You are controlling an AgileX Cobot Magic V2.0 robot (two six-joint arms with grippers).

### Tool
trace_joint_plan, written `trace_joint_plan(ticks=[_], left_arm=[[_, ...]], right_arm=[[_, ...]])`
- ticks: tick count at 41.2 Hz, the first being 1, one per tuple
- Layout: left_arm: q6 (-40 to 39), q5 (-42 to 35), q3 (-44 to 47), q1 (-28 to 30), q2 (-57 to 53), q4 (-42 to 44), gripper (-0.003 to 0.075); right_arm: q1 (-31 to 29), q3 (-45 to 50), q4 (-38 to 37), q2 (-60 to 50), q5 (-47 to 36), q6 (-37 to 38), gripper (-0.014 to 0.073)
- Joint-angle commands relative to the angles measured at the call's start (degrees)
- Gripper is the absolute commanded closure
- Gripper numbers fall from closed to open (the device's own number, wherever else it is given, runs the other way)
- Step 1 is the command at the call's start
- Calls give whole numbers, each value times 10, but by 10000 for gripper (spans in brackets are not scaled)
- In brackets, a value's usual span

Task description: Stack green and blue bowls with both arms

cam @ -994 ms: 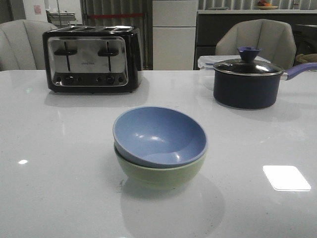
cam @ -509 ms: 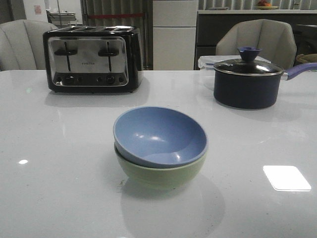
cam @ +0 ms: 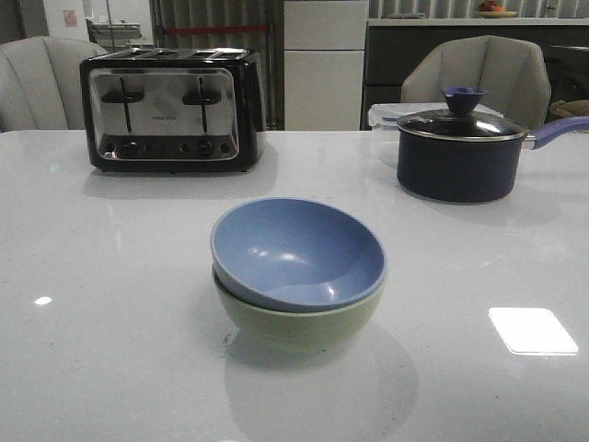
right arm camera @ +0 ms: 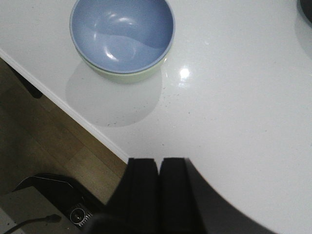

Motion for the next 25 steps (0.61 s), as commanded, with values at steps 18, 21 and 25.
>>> trace_joint_plan(ticks=[18,21,25], left_arm=[[9,-225,127,69,-76,-14,627],[6,-239,135,70,-78,-13,627],[6,-233,135,70,-78,-9,627]], right_arm=[[-1,-15,-1,-2,-36,-1,566],[-1,-15,-1,-2,-36,-1,566],[-1,-15,-1,-2,-36,-1,566]])
